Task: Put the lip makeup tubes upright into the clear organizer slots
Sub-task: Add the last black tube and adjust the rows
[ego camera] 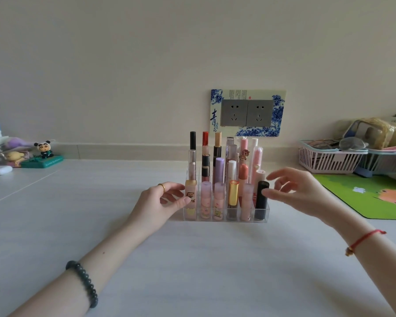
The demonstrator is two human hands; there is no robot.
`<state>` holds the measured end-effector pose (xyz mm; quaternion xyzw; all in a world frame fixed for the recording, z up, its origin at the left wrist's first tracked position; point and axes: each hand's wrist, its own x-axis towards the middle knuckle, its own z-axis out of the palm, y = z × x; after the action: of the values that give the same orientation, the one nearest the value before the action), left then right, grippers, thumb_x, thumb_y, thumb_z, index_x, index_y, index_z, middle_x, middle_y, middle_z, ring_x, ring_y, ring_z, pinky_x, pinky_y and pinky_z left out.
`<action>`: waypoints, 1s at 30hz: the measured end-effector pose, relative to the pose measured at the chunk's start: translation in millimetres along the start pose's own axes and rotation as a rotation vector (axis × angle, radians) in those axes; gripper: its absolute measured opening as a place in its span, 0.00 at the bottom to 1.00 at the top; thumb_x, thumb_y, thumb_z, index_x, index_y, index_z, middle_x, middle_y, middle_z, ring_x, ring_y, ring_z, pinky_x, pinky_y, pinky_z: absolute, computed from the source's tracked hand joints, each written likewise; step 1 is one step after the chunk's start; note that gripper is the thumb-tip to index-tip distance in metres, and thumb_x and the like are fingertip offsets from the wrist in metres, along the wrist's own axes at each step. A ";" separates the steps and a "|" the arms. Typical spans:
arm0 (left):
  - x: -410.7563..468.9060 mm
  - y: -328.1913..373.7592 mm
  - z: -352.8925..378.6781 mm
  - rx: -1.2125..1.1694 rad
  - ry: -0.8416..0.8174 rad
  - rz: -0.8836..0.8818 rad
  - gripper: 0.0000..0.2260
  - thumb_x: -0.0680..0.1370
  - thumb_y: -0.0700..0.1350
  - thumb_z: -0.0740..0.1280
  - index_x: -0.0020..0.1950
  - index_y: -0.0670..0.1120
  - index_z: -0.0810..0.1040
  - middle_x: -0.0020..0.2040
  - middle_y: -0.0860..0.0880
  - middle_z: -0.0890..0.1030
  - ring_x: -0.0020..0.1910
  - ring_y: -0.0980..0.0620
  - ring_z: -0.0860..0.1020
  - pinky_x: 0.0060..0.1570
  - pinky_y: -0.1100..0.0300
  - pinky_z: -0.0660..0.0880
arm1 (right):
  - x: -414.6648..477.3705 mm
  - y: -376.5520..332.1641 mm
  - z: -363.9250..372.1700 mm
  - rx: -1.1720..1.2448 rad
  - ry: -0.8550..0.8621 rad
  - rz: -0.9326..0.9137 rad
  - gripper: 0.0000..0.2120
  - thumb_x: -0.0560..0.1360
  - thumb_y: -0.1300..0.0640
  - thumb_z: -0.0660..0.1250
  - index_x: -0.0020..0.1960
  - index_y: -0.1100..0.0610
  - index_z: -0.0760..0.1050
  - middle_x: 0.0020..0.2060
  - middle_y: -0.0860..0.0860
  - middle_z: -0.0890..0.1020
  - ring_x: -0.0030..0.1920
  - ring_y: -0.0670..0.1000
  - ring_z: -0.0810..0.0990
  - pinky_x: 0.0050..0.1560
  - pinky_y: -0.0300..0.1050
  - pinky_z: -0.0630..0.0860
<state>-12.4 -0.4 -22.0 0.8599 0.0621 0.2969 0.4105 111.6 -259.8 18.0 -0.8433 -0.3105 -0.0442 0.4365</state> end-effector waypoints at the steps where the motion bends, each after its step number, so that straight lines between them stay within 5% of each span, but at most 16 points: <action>1: -0.2 -0.1 0.1 -0.003 0.000 -0.001 0.07 0.70 0.48 0.72 0.47 0.53 0.78 0.40 0.55 0.82 0.41 0.59 0.78 0.46 0.65 0.72 | -0.3 0.2 0.8 -0.004 -0.016 0.012 0.13 0.66 0.55 0.73 0.49 0.54 0.76 0.35 0.51 0.77 0.33 0.48 0.75 0.33 0.38 0.71; 12: -2.0 3.2 4.3 0.010 -0.008 0.026 0.06 0.71 0.45 0.71 0.39 0.57 0.77 0.36 0.54 0.80 0.39 0.55 0.76 0.39 0.71 0.69 | -1.6 6.9 9.9 -0.164 -0.060 0.006 0.11 0.63 0.52 0.74 0.43 0.54 0.79 0.32 0.50 0.78 0.33 0.48 0.74 0.37 0.42 0.72; 23: 0.0 3.6 7.1 0.021 0.008 0.011 0.07 0.71 0.45 0.71 0.39 0.57 0.77 0.40 0.48 0.83 0.41 0.48 0.78 0.39 0.68 0.70 | -2.8 4.0 13.5 -0.148 -0.039 -0.003 0.07 0.64 0.56 0.74 0.34 0.48 0.76 0.34 0.52 0.82 0.35 0.51 0.78 0.42 0.46 0.77; 30: 1.1 2.2 8.5 0.007 -0.003 0.007 0.05 0.72 0.46 0.70 0.41 0.55 0.77 0.42 0.46 0.83 0.44 0.45 0.79 0.45 0.60 0.73 | -3.7 2.1 14.4 -0.133 -0.040 0.010 0.05 0.65 0.56 0.74 0.36 0.50 0.77 0.35 0.53 0.83 0.36 0.51 0.79 0.42 0.45 0.77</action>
<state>-7.0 -7.1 -24.0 0.8620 0.0596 0.2966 0.4067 107.0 -251.5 6.3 -0.8727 -0.3113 -0.0459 0.3733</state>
